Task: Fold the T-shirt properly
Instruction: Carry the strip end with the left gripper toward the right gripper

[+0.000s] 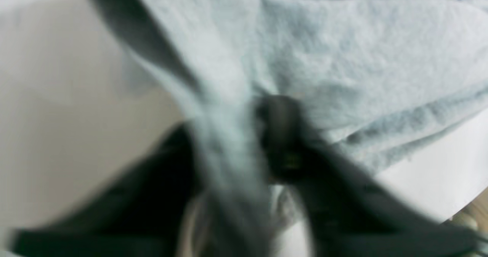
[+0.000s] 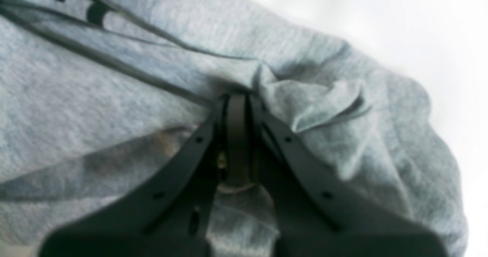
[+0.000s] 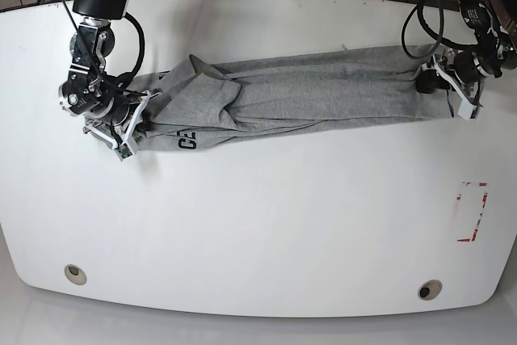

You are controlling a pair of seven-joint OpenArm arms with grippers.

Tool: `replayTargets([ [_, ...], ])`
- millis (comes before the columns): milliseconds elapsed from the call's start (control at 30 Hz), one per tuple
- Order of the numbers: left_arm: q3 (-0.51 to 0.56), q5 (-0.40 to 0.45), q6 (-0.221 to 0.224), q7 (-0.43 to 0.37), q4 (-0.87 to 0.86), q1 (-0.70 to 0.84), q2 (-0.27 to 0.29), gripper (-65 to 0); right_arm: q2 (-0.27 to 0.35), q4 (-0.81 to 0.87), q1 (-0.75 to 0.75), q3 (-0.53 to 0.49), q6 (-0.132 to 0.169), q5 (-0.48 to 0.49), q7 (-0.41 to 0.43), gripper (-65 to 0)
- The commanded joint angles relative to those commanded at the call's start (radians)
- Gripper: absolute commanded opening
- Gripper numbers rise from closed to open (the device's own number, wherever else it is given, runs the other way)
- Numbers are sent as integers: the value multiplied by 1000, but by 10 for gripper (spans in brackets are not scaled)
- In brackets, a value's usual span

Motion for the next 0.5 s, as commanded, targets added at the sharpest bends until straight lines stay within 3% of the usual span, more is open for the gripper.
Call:
replayTargets([
  [200, -2, -2, 0, 0, 14, -12, -2, -601, 0, 0, -2, 0, 0, 0, 0, -626],
  [500, 37, -2, 0, 52, 310, -18, 0, -601, 0, 0, -2, 0, 0, 0, 0, -628],
])
